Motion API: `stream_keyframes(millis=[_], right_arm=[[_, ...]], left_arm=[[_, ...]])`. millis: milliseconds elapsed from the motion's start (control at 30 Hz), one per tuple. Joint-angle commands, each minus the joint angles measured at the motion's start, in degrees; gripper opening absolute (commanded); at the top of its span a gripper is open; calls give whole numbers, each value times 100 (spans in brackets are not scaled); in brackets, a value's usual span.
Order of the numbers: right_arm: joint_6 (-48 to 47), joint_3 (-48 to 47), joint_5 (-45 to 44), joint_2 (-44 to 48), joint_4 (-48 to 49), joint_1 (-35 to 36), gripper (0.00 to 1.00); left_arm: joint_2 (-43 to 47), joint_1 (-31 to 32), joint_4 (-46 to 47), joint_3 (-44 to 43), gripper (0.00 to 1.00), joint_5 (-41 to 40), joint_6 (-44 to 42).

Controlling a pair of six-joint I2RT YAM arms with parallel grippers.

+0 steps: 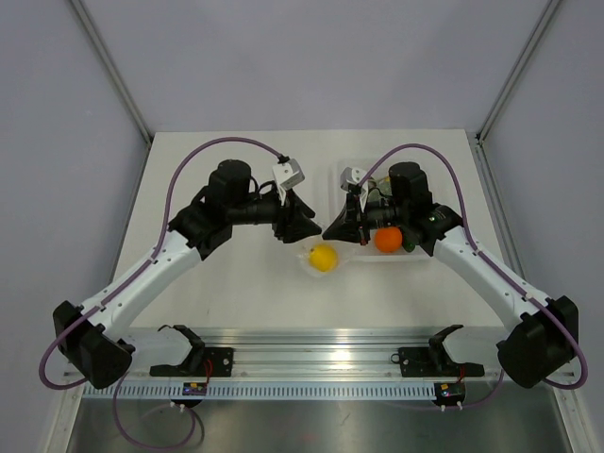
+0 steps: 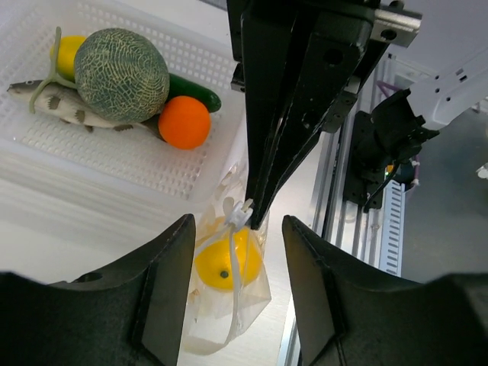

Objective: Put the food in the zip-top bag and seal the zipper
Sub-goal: Zip the zipper food storage bag at the center of the board.

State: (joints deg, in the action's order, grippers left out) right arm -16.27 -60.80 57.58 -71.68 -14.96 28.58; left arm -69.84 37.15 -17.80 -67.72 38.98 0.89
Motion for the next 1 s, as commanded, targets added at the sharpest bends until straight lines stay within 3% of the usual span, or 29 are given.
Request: stream_keyframes(millis=[0, 333, 433, 467, 500, 567, 800, 867, 967], right_arm=[[-157, -196, 201, 120, -68, 69, 0], [-183, -301, 306, 67, -95, 78, 0], [-192, -310, 306, 40, -103, 69, 0], [-192, -310, 298, 49, -104, 69, 0], [-183, -319, 306, 40, -95, 69, 0], [-183, -319, 332, 31, -95, 78, 0], [-166, -301, 332, 23, -103, 69, 0], [-148, -310, 341, 14, -95, 69, 0], [-139, -301, 341, 5, -60, 69, 0]], left_arm=[[67, 56, 751, 84, 52, 347, 245], [-64, 117, 655, 128, 45, 505, 254], [-64, 126, 594, 145, 52, 558, 210], [-73, 126, 481, 128, 64, 558, 167], [-73, 135, 401, 110, 68, 575, 123], [-126, 144, 147, 49, 70, 567, 9], [-179, 153, 101, 128, 53, 645, -53], [-179, 153, 137, 110, 43, 655, -53], [-179, 161, 128, 101, 41, 637, -53]])
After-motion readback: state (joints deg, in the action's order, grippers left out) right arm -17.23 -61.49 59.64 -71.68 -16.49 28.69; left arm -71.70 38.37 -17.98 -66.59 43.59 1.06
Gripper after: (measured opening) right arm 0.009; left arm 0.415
